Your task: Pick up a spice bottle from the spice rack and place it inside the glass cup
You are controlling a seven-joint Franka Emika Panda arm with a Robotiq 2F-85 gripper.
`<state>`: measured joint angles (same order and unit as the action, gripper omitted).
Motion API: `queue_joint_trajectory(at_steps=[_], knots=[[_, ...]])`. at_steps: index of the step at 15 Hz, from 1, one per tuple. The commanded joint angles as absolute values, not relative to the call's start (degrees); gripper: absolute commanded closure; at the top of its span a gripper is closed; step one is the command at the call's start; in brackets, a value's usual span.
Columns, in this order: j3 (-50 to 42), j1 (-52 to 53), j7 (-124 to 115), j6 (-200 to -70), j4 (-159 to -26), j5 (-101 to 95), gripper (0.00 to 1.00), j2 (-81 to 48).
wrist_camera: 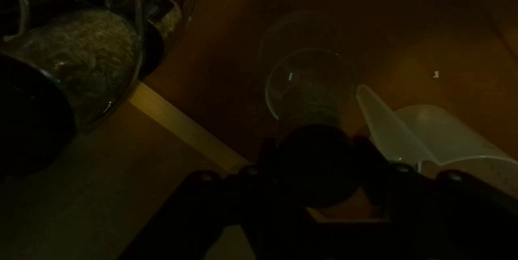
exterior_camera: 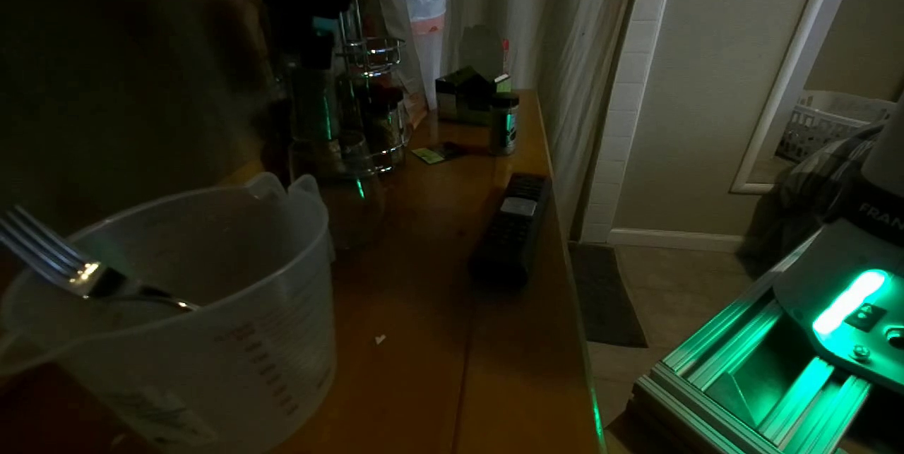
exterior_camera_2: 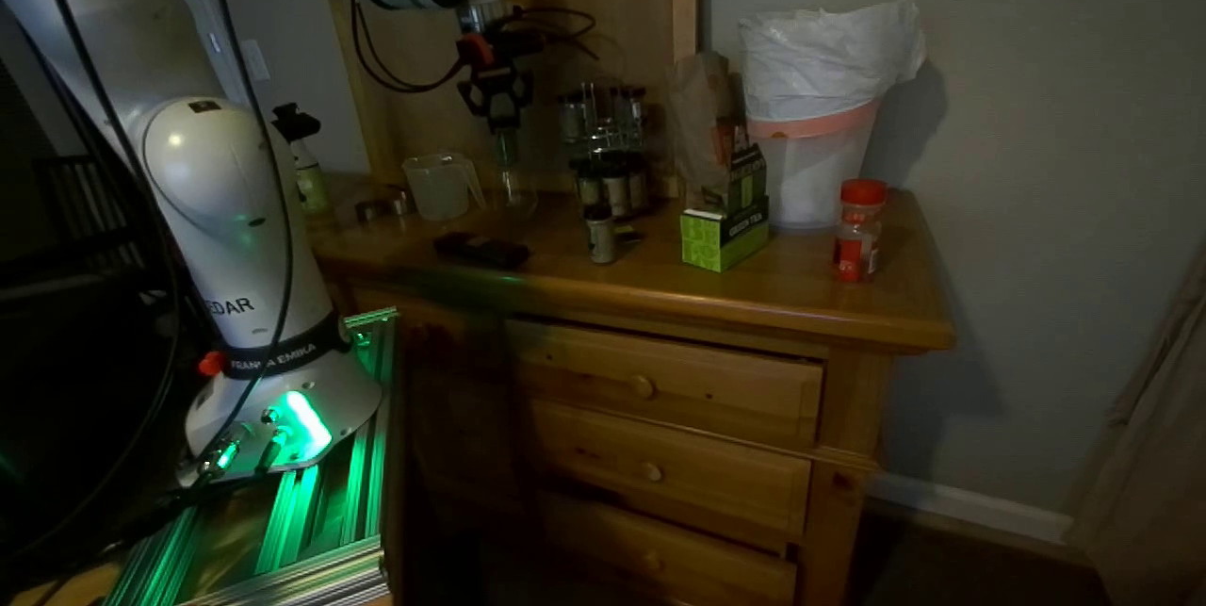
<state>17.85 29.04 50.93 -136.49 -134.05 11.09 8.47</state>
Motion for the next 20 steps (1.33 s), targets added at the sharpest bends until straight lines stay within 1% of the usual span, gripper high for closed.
queue_joint_trajectory(at_steps=[1, 10, 20], knots=[[18.95, 27.89, 51.33, -133.24, -131.12, 10.11, 0.74, 6.10], [20.06, 26.61, 48.51, -132.35, -130.80, 6.04, 0.74, 5.10], [22.48, 26.67, 45.78, -132.67, -129.88, 1.93, 0.74, 1.15]])
